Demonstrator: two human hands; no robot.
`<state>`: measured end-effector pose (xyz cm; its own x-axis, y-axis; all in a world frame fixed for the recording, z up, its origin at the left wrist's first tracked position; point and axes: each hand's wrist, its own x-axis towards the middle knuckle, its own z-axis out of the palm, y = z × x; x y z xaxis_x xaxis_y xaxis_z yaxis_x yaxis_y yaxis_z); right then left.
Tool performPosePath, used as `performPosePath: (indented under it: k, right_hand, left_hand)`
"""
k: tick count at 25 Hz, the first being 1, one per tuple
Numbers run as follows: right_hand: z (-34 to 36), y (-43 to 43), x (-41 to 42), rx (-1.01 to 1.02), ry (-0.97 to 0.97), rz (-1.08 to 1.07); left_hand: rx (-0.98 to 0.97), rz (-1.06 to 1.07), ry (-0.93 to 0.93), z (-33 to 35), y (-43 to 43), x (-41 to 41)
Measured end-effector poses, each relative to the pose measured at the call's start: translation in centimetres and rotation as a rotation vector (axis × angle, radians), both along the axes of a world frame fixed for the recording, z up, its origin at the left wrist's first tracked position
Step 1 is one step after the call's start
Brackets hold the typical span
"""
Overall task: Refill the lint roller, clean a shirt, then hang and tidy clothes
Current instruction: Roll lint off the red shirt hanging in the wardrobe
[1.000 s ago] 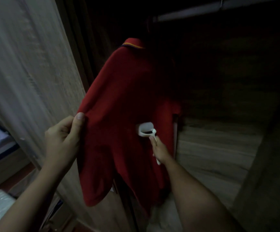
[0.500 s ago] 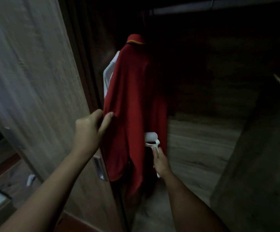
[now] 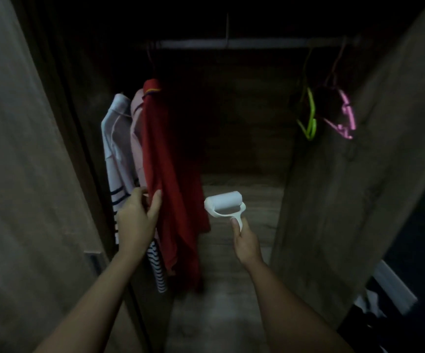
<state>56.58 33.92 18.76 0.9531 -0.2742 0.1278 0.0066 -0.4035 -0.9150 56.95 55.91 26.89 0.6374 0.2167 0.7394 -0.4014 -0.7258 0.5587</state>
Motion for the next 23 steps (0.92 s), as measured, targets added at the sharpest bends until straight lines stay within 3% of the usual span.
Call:
performPosePath:
  k: [3, 7, 15, 23]
  right_hand:
    - [0.4, -1.9, -3.5, -0.041, -0.017, -0.142]
    - [-0.9, -3.9, -9.4, -0.084, -0.004, -0.256]
    - [-5.0, -10.8, -26.8, -0.098, 0.096, -0.431]
    - [-8.5, -19.4, -48.9, -0.050, 0.150, -0.809]
  left_hand:
    - [-0.166, -0.023, -0.008, -1.8, -3.1, -0.8]
    - [-0.216, -0.054, 0.000, -4.7, -7.6, -3.6]
    - [-0.001, -0.349, 0.241, -9.9, -17.6, -16.3]
    - [0.092, -0.829, 0.353, -14.2, -33.0, -33.9]
